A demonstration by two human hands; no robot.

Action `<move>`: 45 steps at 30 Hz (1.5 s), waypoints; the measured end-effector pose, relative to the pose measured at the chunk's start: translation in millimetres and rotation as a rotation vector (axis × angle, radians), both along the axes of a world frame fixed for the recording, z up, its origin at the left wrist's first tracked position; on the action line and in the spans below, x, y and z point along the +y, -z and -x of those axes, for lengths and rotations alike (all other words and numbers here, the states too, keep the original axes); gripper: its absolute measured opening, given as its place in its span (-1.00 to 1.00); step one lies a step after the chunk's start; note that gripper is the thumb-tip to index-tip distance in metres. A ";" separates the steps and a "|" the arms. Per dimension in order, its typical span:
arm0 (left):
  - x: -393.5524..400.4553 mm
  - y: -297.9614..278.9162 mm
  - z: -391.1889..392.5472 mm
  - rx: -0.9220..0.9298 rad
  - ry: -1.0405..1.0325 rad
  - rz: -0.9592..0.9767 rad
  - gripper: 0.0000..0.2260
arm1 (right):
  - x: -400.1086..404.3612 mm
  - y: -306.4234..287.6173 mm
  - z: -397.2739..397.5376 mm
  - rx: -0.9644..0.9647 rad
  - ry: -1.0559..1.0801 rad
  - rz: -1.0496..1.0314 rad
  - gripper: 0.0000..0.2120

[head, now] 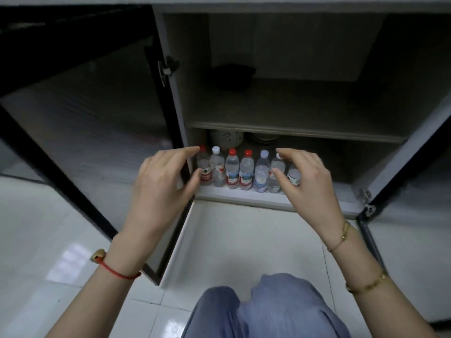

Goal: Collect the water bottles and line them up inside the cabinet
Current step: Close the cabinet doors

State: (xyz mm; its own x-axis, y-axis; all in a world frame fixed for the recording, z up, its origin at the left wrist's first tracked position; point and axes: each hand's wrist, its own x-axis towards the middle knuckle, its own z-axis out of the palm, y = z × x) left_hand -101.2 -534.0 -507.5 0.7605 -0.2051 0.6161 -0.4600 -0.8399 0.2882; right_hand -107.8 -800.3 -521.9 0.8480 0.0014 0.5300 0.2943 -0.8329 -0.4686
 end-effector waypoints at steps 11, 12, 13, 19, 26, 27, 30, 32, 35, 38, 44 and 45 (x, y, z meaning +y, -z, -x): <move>53.8 -82.5 78.0 -0.241 -0.145 0.090 -0.71 | 75.9 -97.6 12.1 -0.240 -0.235 -0.014 -0.67; 59.2 -87.1 82.1 -0.258 -0.164 0.092 -0.71 | 82.6 -103.4 11.5 -0.255 -0.258 -0.024 -0.67; 64.3 -90.9 85.4 -0.268 -0.186 0.092 -0.71 | 89.0 -109.5 11.1 -0.270 -0.280 -0.036 -0.67; 91.1 -99.7 95.5 -0.305 -0.348 0.116 -0.65 | 126.5 -135.7 7.2 -0.330 -0.403 -0.065 -0.66; 113.8 -94.7 87.6 -0.262 -0.417 0.213 -0.58 | 175.5 -146.8 -3.9 -0.411 -0.504 0.008 -0.64; 115.7 -92.6 84.4 -0.242 -0.428 0.227 -0.55 | 182.2 -147.2 -5.7 -0.418 -0.520 0.020 -0.62; 119.3 -86.6 74.6 -0.178 -0.454 0.252 -0.45 | 199.6 -147.6 -12.8 -0.434 -0.549 0.057 -0.58; 121.9 -82.6 66.7 -0.138 -0.464 0.250 -0.40 | 209.4 -147.6 -17.4 -0.446 -0.557 0.076 -0.57; 125.2 -78.6 55.8 -0.088 -0.467 0.247 -0.36 | 221.3 -147.0 -22.9 -0.462 -0.575 0.079 -0.56; 126.1 -76.4 48.4 -0.065 -0.450 0.255 -0.39 | 229.2 -146.4 -27.9 -0.487 -0.583 0.092 -0.56; 123.6 -78.1 47.5 -0.101 -0.430 0.264 -0.50 | 238.5 -145.7 -32.3 -0.492 -0.623 0.104 -0.55; 121.7 -77.9 49.2 -0.107 -0.416 0.257 -0.49 | 238.7 -144.7 -31.4 -0.497 -0.631 0.107 -0.55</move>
State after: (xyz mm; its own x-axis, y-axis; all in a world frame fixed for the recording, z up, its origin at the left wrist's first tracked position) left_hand -150.4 -412.3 -429.6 0.6753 0.2709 0.6860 -0.1395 -0.8664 0.4795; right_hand -76.4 -561.7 -377.2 0.3359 0.4728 0.8146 0.8765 -0.4735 -0.0865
